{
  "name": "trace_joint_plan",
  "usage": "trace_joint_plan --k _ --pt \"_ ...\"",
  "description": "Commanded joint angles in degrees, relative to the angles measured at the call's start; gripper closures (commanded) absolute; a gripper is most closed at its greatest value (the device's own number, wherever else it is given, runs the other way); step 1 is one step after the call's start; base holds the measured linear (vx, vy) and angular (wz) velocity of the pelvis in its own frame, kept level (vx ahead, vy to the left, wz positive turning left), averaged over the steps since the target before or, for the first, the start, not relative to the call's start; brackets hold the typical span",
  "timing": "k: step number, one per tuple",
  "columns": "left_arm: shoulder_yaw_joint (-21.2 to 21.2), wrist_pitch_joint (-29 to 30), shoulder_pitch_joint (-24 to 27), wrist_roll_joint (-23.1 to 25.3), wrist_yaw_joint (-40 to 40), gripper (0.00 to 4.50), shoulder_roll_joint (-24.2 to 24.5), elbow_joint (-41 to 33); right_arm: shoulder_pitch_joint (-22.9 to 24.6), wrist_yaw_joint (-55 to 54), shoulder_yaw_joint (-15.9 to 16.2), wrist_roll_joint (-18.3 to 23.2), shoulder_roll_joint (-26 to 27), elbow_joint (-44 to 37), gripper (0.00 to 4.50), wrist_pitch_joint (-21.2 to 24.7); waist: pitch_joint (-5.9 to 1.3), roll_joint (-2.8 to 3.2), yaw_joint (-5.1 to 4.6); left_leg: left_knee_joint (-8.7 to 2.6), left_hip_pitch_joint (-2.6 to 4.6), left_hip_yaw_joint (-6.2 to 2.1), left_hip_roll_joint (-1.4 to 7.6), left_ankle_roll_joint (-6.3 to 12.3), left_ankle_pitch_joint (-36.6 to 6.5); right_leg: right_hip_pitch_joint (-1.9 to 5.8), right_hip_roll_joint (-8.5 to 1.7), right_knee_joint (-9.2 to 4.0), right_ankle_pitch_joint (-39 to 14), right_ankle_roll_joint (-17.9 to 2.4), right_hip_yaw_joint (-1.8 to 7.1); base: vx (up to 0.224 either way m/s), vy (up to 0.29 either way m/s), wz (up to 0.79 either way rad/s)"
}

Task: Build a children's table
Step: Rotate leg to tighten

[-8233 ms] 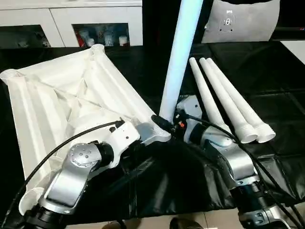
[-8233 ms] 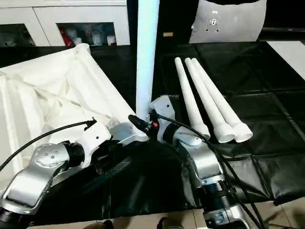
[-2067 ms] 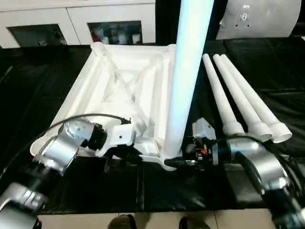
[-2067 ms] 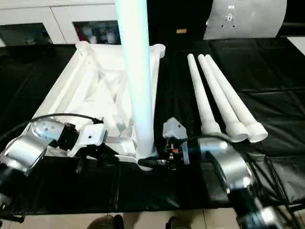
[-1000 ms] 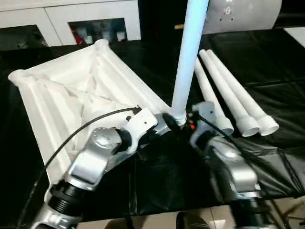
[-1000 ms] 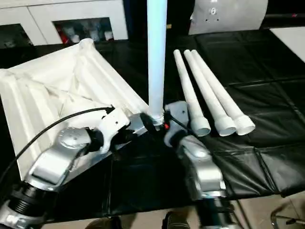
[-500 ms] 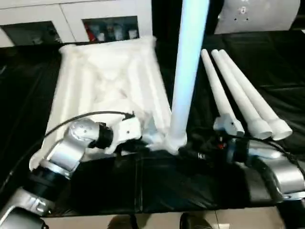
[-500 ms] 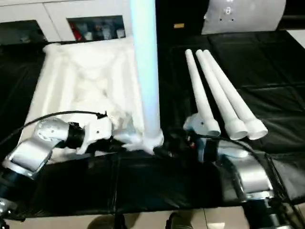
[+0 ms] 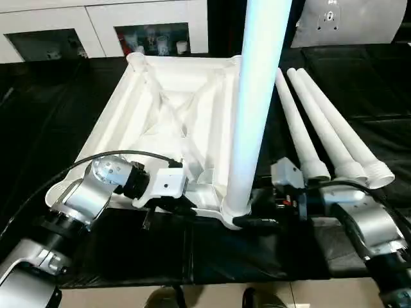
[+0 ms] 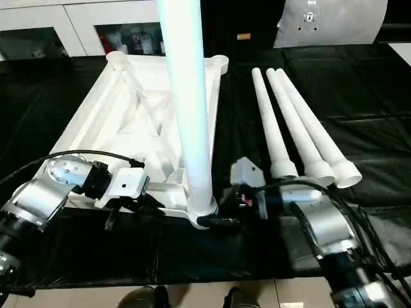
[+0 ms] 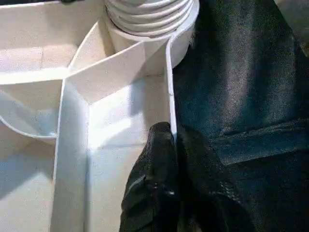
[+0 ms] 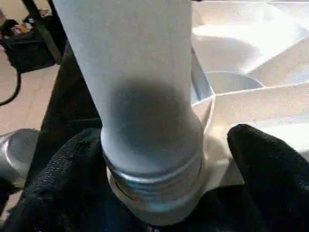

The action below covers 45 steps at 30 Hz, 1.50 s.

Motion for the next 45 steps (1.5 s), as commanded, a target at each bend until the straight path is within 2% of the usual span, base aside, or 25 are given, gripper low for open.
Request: trace_joint_plan --k 1,5,9,15,20,23,24,25,26,27,28,29,30,31,32,33,34,35,37,38,40,41,43,44,45 --pt "-4.51 -2.14 0.38 2.58 -3.72 4.50 -0.21 1.15 -1.43 0.41 1.08 0.24 0.54 1.11 0.61 -0.96 -3.58 -0.56 -0.07 -3.11 0.58 -0.20 2.62 5.07 -7.52 2.94 -3.94 -2.81 -3.34 -18.15 1.87 0.000 0.000 0.00" --pt "-4.96 -3.56 -0.04 2.90 -4.20 4.50 -0.24 2.14 -2.57 0.99 1.90 -0.44 1.54 2.93 0.83 -2.12 -3.63 -0.50 0.25 -3.12 0.65 -0.21 2.63 4.63 -7.47 2.90 -3.89 -2.76 -3.81 -17.84 1.88 0.000 0.000 0.00" --pt "-5.14 -4.37 -0.37 3.02 -4.40 4.50 -0.49 3.10 -3.73 1.77 2.40 -0.88 2.20 4.75 1.23 -3.15 -3.56 -0.54 0.38 -3.20 0.62 -0.24 2.64 4.32 -7.76 2.86 -3.82 -2.73 -3.84 -17.71 1.86 0.000 0.000 0.00" --pt "-5.33 -5.16 -0.75 3.24 -4.16 4.50 -0.40 4.23 -4.33 2.48 2.71 -0.72 2.24 5.81 1.72 -3.72 -3.39 -0.54 0.41 -3.43 0.72 -0.27 2.73 3.52 -9.44 2.78 -3.93 -3.06 -6.81 -17.07 1.97 0.000 0.000 0.00" --pt "-4.57 -3.37 -0.19 2.66 -2.85 4.50 -0.54 3.81 -3.67 2.10 2.59 0.11 2.66 4.80 1.76 -2.62 -3.46 -0.20 0.42 -3.43 0.72 -0.30 2.75 3.42 -9.21 2.76 -3.88 -2.97 -5.85 -17.26 1.93 0.000 0.000 0.00" --pt "-3.50 0.04 0.92 2.22 -0.61 4.50 -0.79 2.13 -2.18 0.35 2.19 1.27 3.42 2.74 1.77 -0.07 -3.41 -0.44 0.37 -3.56 0.70 -0.28 2.77 3.17 -9.78 2.82 -3.86 -3.08 -6.61 -17.26 1.95 0.000 0.000 0.00" --pt "-2.90 2.00 1.50 2.06 0.79 4.50 -0.98 1.15 -1.44 -0.90 1.95 1.82 3.93 1.62 1.77 1.58 -3.27 -0.37 0.47 -3.69 0.74 -0.30 2.89 3.02 -9.96 2.76 -3.94 -3.18 -7.36 -16.94 2.05 0.000 0.000 0.00" --pt "-1.69 5.28 2.51 1.38 3.22 4.50 -1.59 -0.65 -0.25 -3.55 1.64 2.23 4.93 -0.06 1.77 4.09 -3.23 -0.57 0.36 -3.76 0.60 -0.38 2.87 2.90 -9.92 2.82 -3.97 -3.19 -8.38 -16.64 2.02 0.000 0.000 0.00" --pt "-1.49 5.81 2.68 1.26 3.63 4.50 -1.70 -0.94 -0.05 -3.99 1.59 2.28 5.10 -0.33 1.77 4.50 -3.14 -0.49 0.33 -3.90 0.65 -0.35 2.89 2.71 -10.24 2.74 -3.90 -3.34 -9.51 -16.35 2.04 0.000 0.000 0.00" --pt "-0.53 8.95 3.54 0.82 5.72 4.50 -2.20 -2.96 0.95 -6.34 1.47 2.28 6.08 -1.51 1.77 6.18 -3.01 -0.70 0.19 -3.96 0.76 -0.28 2.79 2.48 -11.58 2.49 -3.91 -3.76 -12.64 -15.71 2.11 0.000 0.000 0.00" --pt "0.21 11.29 4.20 0.77 7.73 4.50 -2.69 -4.77 1.75 -8.38 1.51 1.83 6.91 -2.26 1.77 7.01 -2.95 -0.70 0.13 -4.12 0.81 -0.34 2.93 2.01 -11.93 2.58 -4.04 -3.70 -13.54 -15.50 2.21 0.000 0.000 0.00" --pt "1.78 16.75 5.52 0.76 12.05 4.50 -4.01 -8.63 2.70 -13.88 1.06 0.63 9.67 -2.53 1.77 8.48 -2.72 -0.71 0.02 -4.32 0.71 -0.46 2.98 1.50 -12.61 2.37 -4.12 -3.87 -15.81 -14.87 2.30 0.000 0.000 0.00" --pt "2.91 20.11 6.20 0.81 15.05 4.50 -5.33 -10.73 3.00 -17.11 0.73 0.09 11.63 -2.45 1.77 9.34 -2.41 -0.65 -0.27 -4.55 0.84 -0.55 2.85 0.91 -14.93 2.02 -4.15 -4.39 -20.76 -13.71 2.31 0.000 0.000 0.00" --pt "4.07 23.76 6.79 0.59 17.88 4.50 -6.85 -12.70 3.24 -19.81 0.74 -0.67 13.35 -2.45 1.77 9.64 -2.25 -0.77 -0.76 -4.72 0.71 -0.80 2.61 0.11 -16.08 2.04 -4.21 -4.71 -25.10 -12.22 2.27 0.000 0.000 0.00" --pt "4.81 26.04 7.14 0.44 19.63 4.50 -7.83 -13.90 3.39 -21.35 0.81 -1.17 14.36 -2.49 1.77 9.76 -2.30 -0.75 -1.10 -4.79 0.74 -0.89 2.69 -0.49 -16.13 2.05 -4.22 -4.58 -25.80 -11.78 2.30 0.000 0.000 0.00" --pt "4.81 26.04 7.14 0.44 19.63 4.50 -7.83 -13.90 3.39 -21.35 0.81 -1.17 14.36 -2.49 1.77 9.76 -2.00 -0.83 -1.72 -4.99 0.39 -1.16 2.44 -0.60 -16.92 2.03 -4.10 -4.93 -28.32 -10.50 2.13 0.000 0.000 0.00" --pt "6.18 30.69 7.71 1.09 23.59 4.50 -10.42 -16.33 3.33 -25.33 0.60 -2.10 17.02 -2.78 1.77 11.28 -2.05 -0.50 -2.25 -5.02 0.71 -1.09 2.51 -0.96 -18.18 1.75 -4.11 -5.21 -29.69 -9.70 2.23 0.000 0.000 0.00" --pt "7.26 34.97 8.33 2.59 28.05 4.50 -13.61 -18.60 2.60 -31.26 -0.01 -3.19 21.17 -2.32 1.78 12.86 -2.03 -0.57 -2.49 -4.92 0.52 -1.21 2.31 -0.73 -18.04 1.77 -4.07 -5.29 -29.90 -9.47 2.20 0.000 0.000 0.00" --pt "8.25 38.06 8.73 4.06 31.79 4.50 -16.23 -20.00 1.80 -35.74 -0.17 -4.73 23.93 -1.67 1.78 13.95 -2.07 -0.64 -3.06 -4.81 0.51 -1.17 2.14 -0.65 -17.59 1.46 -4.01 -5.66 -30.95 -8.75 2.23 0.000 0.000 0.00" --pt "8.63 39.25 8.85 4.89 33.67 4.50 -17.63 -20.61 1.29 -38.26 -0.35 -5.54 25.42 -1.19 1.78 14.52 -2.19 -0.65 -3.05 -4.69 0.65 -1.14 2.06 -0.48 -17.34 1.38 -3.97 -5.77 -31.11 -8.44 2.28 0.000 0.000 0.00" --pt "9.09 41.11 8.95 6.23 36.81 4.50 -19.74 -21.73 0.48 -42.15 -0.80 -6.39 27.87 -0.62 1.78 15.50 -2.46 -0.48 -3.08 -4.59 0.48 -1.07 2.04 0.01 -15.10 1.52 -3.78 -5.57 -27.68 -8.53 2.36 0.000 0.000 0.00" --pt "9.28 41.65 8.92 6.81 38.17 4.50 -20.62 -22.05 0.07 -43.66 -1.03 -6.59 28.91 -0.27 1.78 15.76 -2.55 -0.48 -3.13 -4.53 0.42 -0.88 2.07 0.32 -14.05 1.44 -3.57 -5.46 -24.40 -9.06 2.36 0.000 0.000 0.00" --pt "8.75 43.69 9.08 7.64 39.86 4.50 -21.90 -23.86 -0.32 -47.49 -1.83 -7.20 31.11 -0.10 1.78 16.87 -2.81 -0.25 -3.13 -4.52 0.01 -0.93 2.07 0.36 -12.35 1.94 -3.42 -4.78 -18.40 -10.51 2.13 0.000 0.000 0.00" --pt "8.11 45.95 9.21 7.82 40.68 4.50 -22.32 -25.58 -0.26 -48.97 -2.47 -7.06 32.14 -0.21 1.78 17.22 -3.20 -0.41 -3.11 -4.31 0.07 -0.84 2.00 0.38 -11.73 2.09 -3.37 -4.64 -16.78 -10.87 2.14 0.000 0.000 0.00" --pt "7.31 47.48 9.31 8.05 40.94 4.50 -22.36 -26.89 -0.03 -49.75 -2.92 -7.19 32.43 -0.47 1.78 17.09 -3.26 -0.23 -3.04 -4.26 0.02 -0.91 2.07 0.60 -10.57 2.24 -3.43 -4.36 -13.78 -11.62 2.05 0.000 0.000 0.00"
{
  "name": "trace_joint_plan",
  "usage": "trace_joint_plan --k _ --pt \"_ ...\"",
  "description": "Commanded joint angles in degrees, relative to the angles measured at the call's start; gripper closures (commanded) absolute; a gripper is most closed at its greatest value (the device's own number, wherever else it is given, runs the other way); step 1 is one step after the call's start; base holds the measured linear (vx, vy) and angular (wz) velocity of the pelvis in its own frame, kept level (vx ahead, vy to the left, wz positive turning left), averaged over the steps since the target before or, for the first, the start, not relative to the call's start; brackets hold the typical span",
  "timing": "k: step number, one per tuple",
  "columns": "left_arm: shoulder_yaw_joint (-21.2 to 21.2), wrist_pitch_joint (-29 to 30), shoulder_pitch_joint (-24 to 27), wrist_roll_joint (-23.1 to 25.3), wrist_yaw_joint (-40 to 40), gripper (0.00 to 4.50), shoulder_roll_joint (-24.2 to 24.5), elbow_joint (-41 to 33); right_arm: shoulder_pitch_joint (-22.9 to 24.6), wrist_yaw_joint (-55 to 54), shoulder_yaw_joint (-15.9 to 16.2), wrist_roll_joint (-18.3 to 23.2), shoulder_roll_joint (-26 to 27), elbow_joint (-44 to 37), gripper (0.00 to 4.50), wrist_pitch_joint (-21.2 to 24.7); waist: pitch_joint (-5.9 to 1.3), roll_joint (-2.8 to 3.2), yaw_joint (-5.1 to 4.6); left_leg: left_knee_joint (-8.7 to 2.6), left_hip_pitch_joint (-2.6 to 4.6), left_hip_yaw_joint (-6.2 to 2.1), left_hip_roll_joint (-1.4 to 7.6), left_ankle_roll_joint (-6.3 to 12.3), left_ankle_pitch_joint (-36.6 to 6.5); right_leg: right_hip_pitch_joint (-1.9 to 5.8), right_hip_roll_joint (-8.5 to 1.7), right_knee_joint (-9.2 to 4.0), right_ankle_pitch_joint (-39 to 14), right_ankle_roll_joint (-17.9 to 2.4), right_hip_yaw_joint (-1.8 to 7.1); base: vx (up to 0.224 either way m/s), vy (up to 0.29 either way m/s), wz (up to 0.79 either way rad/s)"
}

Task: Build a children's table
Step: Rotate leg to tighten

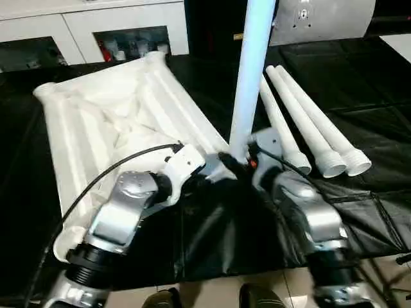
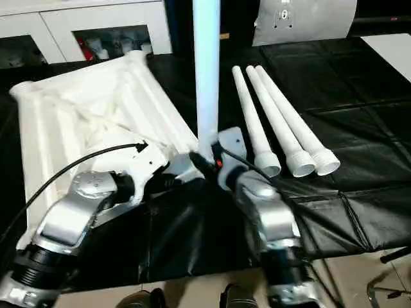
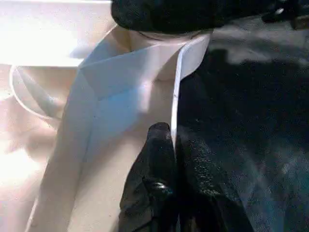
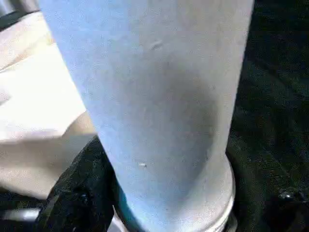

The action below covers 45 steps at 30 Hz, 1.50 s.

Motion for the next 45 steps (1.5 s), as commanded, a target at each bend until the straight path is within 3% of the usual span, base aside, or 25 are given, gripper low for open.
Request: trace_joint_plan --k 1,2,3,6,10,15,19,22,27,32,33,39,45 --pt "-2.66 2.53 -0.78 0.29 4.28 4.50 -2.73 -3.10 1.43 2.14 6.39 2.56 5.02 0.90 1.78 2.94 -3.61 -0.13 0.43 -3.53 -0.13 -0.85 2.10 1.58 -8.78 2.81 -3.44 -4.05 -9.93 -12.10 1.88 0.000 0.000 0.00" --pt "-2.95 3.14 -0.68 0.55 4.26 4.50 -2.69 -3.54 1.69 2.40 6.03 2.66 5.01 0.71 1.78 2.57 -3.72 -0.10 0.38 -3.37 -0.17 -0.79 1.99 1.89 -7.60 2.90 -3.35 -3.91 -7.62 -12.57 1.82 0.051 0.001 0.01" --pt "-3.52 3.12 -0.52 0.84 3.57 4.50 -1.89 -3.61 2.00 3.11 5.57 3.02 4.54 0.41 1.43 2.13 -4.10 -0.12 0.36 -3.03 -0.25 -0.75 1.90 2.57 -4.95 3.27 -3.29 -3.43 -2.45 -13.67 1.74 0.000 0.000 0.00" --pt "-4.19 2.38 -0.13 1.13 2.02 4.50 0.10 -3.41 2.43 4.18 4.69 3.51 3.23 -0.53 1.20 1.54 -4.26 -0.04 0.45 -2.69 -0.30 -0.63 1.79 4.18 -2.92 3.58 -3.27 -2.99 3.53 -15.37 1.57 0.000 0.000 0.00" --pt "-4.83 -0.75 -0.27 0.02 -1.74 4.50 4.45 -2.47 3.97 10.39 4.21 5.57 -1.50 -3.89 0.77 -0.26 -4.23 0.12 0.59 -2.72 -0.11 -0.65 1.95 4.54 -5.65 3.79 -3.40 -3.13 0.53 -15.55 1.55 0.000 0.000 0.00" --pt "-4.70 -6.39 -1.13 -1.67 -7.67 4.50 9.43 -0.04 5.77 20.27 3.48 7.93 -9.56 -6.77 0.40 -2.13 -4.35 0.12 1.31 -2.44 0.00 -0.54 1.94 4.62 -5.76 3.78 -3.31 -2.96 0.11 -15.92 1.59 0.000 0.000 0.00" --pt "-5.31 -13.94 -1.76 -2.78 -13.70 4.50 13.50 3.13 6.36 28.77 3.27 9.12 -15.95 -7.45 0.07 -3.87 -4.38 0.16 1.91 -2.35 0.15 -0.56 2.04 5.01 -6.93 3.65 -3.39 -3.05 -1.76 -15.93 1.58 0.000 0.000 0.00" --pt "-7.54 -23.04 -1.85 -4.07 -20.54 4.50 17.51 5.61 5.87 34.97 3.19 9.95 -20.46 -6.73 0.03 -5.40 -4.54 0.15 2.24 -2.27 0.26 -0.61 2.06 5.08 -7.76 3.68 -3.47 -3.01 -3.21 -15.97 1.60 0.000 0.000 0.00" --pt "-9.36 -32.57 -3.12 -6.98 -31.77 4.50 21.13 10.98 2.65 45.39 4.30 10.76 -27.18 -3.22 0.03 -8.61 -4.68 0.24 3.12 -2.03 0.50 -0.41 2.26 5.34 -6.76 3.45 -3.40 -2.50 -0.98 -17.44 1.53 0.000 0.000 0.00" --pt "-10.41 -37.98 -5.03 -7.42 -36.05 4.50 21.83 15.99 0.71 50.73 6.11 10.23 -29.17 -0.98 0.03 -11.82 -4.73 -0.03 4.26 -1.78 0.43 -0.32 2.39 5.61 -7.04 3.34 -3.64 -2.34 -1.74 -17.72 1.65 0.000 0.000 0.00" --pt "-11.21 -40.94 -5.95 -7.34 -37.57 4.50 22.13 18.34 0.20 52.53 7.00 10.14 -29.45 -0.19 0.03 -13.27 -4.75 -0.08 4.33 -1.77 0.32 -0.34 2.34 5.42 -7.18 3.40 -3.67 -2.34 -2.40 -17.56 1.63 0.000 0.000 0.00" --pt "-12.78 -45.93 -8.33 -5.99 -40.27 4.50 21.89 23.04 -1.54 56.81 10.52 9.89 -28.37 1.62 0.03 -15.93 -4.17 -0.08 4.26 -2.18 0.49 -0.43 2.47 3.58 -10.92 3.06 -3.75 -2.85 -9.00 -16.48 1.74 0.000 0.000 0.00" --pt "-13.46 -48.35 -9.53 -5.66 -41.67 4.50 21.12 25.32 -3.51 57.89 11.77 9.48 -26.89 4.05 0.19 -16.96 -4.34 -0.03 4.28 -2.12 0.42 -0.43 2.53 3.52 -9.39 3.10 -3.72 -2.52 -6.29 -17.04 1.73 0.000 0.000 0.00"
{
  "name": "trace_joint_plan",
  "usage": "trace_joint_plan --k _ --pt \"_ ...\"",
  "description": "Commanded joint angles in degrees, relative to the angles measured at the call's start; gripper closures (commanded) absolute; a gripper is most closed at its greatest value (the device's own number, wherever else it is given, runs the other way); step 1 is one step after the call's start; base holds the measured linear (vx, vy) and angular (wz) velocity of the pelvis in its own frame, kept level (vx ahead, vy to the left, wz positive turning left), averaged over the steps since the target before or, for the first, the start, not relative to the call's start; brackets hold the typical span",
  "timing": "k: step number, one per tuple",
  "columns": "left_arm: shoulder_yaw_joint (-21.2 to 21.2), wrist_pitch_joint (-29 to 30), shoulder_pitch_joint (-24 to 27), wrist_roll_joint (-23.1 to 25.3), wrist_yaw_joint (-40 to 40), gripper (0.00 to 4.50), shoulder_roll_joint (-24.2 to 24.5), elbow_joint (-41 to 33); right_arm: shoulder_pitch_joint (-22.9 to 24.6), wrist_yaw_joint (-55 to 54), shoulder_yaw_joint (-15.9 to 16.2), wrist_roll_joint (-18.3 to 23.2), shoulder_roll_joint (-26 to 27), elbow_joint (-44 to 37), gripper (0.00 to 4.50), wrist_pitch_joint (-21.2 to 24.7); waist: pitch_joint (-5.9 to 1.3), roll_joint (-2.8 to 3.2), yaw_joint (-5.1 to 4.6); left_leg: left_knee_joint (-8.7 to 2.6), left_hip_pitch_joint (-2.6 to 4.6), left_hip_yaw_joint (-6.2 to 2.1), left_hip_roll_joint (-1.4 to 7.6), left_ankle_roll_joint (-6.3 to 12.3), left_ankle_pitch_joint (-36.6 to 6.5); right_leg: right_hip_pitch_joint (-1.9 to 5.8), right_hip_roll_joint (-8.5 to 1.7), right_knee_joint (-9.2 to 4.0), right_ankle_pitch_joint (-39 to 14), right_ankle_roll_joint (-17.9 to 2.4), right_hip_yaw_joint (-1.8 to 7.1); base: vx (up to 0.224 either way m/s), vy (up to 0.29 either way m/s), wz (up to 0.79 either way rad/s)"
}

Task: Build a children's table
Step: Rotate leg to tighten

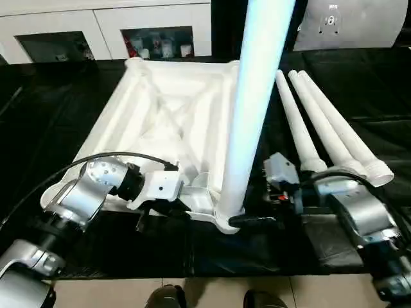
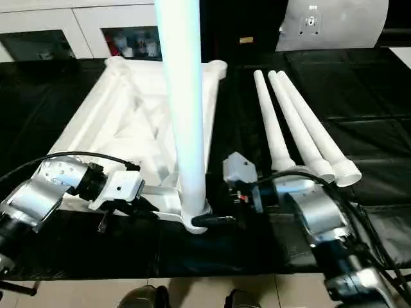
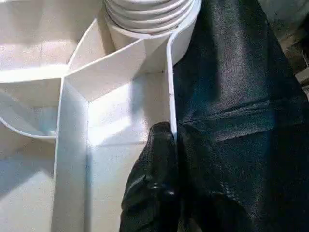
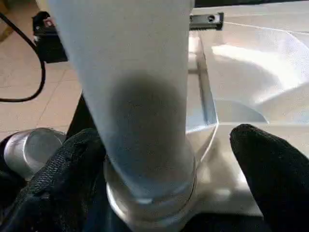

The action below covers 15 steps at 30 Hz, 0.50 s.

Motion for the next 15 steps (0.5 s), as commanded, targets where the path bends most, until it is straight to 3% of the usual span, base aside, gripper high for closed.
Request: trace_joint_plan --k 1,4,8,15 --pt "-3.47 -1.31 0.47 2.41 -2.77 4.50 -0.25 0.44 -0.50 0.66 0.74 -0.48 0.10 0.39 0.30 -0.98 -4.30 -0.18 -0.26 -3.51 0.64 -0.35 2.28 3.40 -9.05 3.04 -3.70 -3.49 -5.90 -16.95 1.86 0.000 0.000 0.00" --pt "-3.84 -3.06 -0.23 2.16 -3.25 4.50 -0.67 2.20 -1.21 1.86 1.74 -0.52 0.51 1.77 0.48 -1.15 -4.15 -0.30 -0.26 -3.50 0.47 -0.31 2.19 3.86 -8.76 3.10 -3.65 -3.53 -5.19 -17.15 1.83 0.000 0.000 0.00" --pt "-3.99 -4.62 -0.84 2.12 -3.74 4.50 -0.74 3.65 -1.79 3.37 2.86 -0.24 0.57 2.61 0.77 -0.73 -3.91 -0.20 -0.20 -3.76 0.66 -0.38 2.34 3.18 -11.14 2.94 -3.82 -3.90 -9.49 -16.61 1.88 0.000 0.000 0.00" --pt "-3.83 -5.82 -1.26 2.43 -4.30 4.50 -0.73 5.09 -2.62 5.00 3.69 -0.36 0.49 3.79 1.42 -0.98 -3.75 -0.18 -0.21 -3.94 0.67 -0.38 2.44 2.83 -11.38 2.85 -3.82 -3.95 -9.30 -16.46 1.99 0.000 0.000 0.00"
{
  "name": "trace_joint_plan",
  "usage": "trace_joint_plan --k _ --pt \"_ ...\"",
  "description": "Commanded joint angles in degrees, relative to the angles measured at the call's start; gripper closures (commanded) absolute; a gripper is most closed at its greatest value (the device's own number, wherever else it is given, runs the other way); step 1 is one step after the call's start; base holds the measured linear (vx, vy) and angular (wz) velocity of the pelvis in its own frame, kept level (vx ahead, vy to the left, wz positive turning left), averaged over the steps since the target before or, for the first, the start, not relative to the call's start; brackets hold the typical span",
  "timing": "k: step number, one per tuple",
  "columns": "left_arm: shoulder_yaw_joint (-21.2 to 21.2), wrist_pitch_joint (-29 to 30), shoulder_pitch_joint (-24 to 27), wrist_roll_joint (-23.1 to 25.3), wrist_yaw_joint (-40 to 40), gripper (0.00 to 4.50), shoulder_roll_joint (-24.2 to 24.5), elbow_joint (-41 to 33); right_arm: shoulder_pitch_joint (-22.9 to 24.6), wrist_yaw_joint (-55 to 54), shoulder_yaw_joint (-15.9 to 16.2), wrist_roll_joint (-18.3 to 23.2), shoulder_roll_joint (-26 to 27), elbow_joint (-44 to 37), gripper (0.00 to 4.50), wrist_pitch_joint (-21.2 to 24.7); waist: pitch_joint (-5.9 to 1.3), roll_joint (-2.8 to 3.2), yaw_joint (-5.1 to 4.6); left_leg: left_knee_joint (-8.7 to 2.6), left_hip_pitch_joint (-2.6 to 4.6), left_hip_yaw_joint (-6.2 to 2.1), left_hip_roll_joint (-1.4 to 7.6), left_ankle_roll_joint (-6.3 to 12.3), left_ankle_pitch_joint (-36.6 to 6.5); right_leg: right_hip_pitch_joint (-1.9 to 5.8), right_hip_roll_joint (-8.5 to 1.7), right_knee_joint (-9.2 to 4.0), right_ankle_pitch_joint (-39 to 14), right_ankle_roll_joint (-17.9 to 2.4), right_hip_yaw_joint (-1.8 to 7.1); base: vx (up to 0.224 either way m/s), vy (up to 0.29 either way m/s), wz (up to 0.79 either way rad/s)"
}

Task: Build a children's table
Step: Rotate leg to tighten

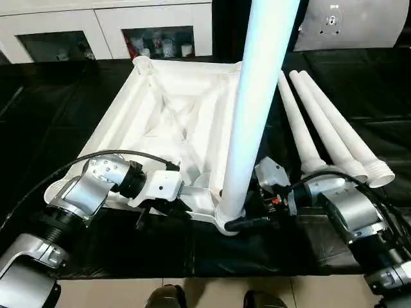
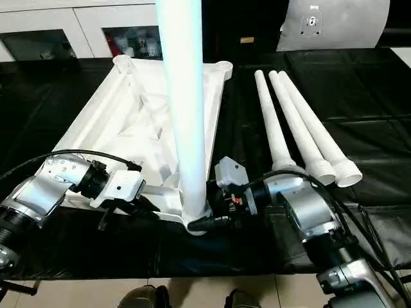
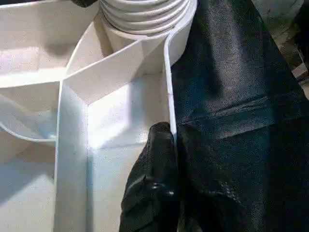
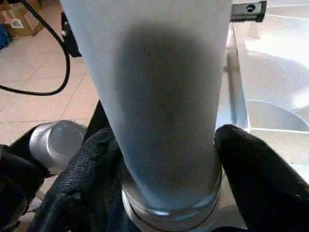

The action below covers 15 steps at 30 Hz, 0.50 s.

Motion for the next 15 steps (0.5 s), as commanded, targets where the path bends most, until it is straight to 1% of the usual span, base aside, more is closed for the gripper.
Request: trace_joint_plan --k 1,3,4,5,9,13,14,15 --pt "-3.41 -1.49 0.38 2.65 -2.91 4.50 -0.01 1.23 -0.90 1.02 0.78 -0.25 -0.05 0.59 1.52 -0.32 -3.74 -0.11 -0.31 -3.87 0.62 -0.41 2.39 2.83 -11.28 2.88 -3.82 -3.92 -9.15 -16.47 1.99 0.000 0.000 0.00" --pt "-3.44 -1.72 0.25 2.63 -2.96 4.50 -0.02 1.53 -1.09 1.11 0.83 -0.27 0.00 0.85 1.65 -0.45 -3.67 -0.18 -0.34 -3.94 0.66 -0.38 2.40 2.77 -11.71 2.84 -3.83 -3.99 -9.58 -16.49 2.00 0.000 0.000 0.00" --pt "-3.48 -1.89 0.14 2.65 -2.96 4.50 -0.05 1.80 -1.21 1.26 0.90 -0.27 0.03 1.03 1.84 -0.51 -3.59 -0.14 -0.35 -4.00 0.74 -0.37 2.43 2.68 -12.23 2.74 -3.83 -4.09 -10.49 -16.44 2.00 0.000 0.000 0.00" --pt "-3.48 -2.07 -0.02 2.69 -2.96 4.50 -0.04 2.24 -1.44 1.56 1.38 -0.56 0.10 1.47 1.90 -0.96 -3.50 -0.02 -0.33 -4.06 0.73 -0.41 2.45 2.60 -12.50 2.71 -3.86 -4.13 -10.94 -16.36 2.02 0.000 0.000 0.00" --pt "-3.44 -2.18 -0.06 2.76 -2.99 4.50 -0.05 2.57 -1.47 1.83 1.72 -0.93 0.21 1.77 2.01 -1.36 -3.39 -0.12 -0.41 -4.30 0.77 -0.46 2.53 2.01 -13.75 2.69 -3.93 -4.33 -13.01 -15.84 2.10 0.000 0.000 0.00" --pt "-3.41 -2.18 0.16 2.85 -2.99 4.50 0.09 2.75 -1.29 0.44 1.68 -1.72 0.47 1.66 2.01 -2.10 -3.38 -0.11 -0.44 -4.32 0.77 -0.38 2.53 2.24 -13.02 2.67 -3.91 -4.30 -11.63 -16.01 2.12 0.000 0.000 0.00" --pt "-3.40 -2.18 0.16 2.86 -2.97 4.50 0.11 2.81 -1.47 -0.09 1.27 -1.06 0.90 1.79 1.67 -0.51 -3.38 -0.14 -0.46 -4.35 0.75 -0.39 2.51 2.25 -13.06 2.68 -3.89 -4.32 -11.74 -15.99 2.12 0.000 0.000 0.00" --pt "-3.40 -2.18 0.16 2.86 -2.97 4.50 0.11 2.81 -1.47 -0.09 1.27 -1.06 0.90 1.79 1.47 -0.51 -3.32 -0.15 -0.46 -4.40 0.74 -0.39 2.48 2.21 -13.29 2.70 -3.90 -4.38 -12.31 -15.87 2.12 0.000 0.000 0.00"
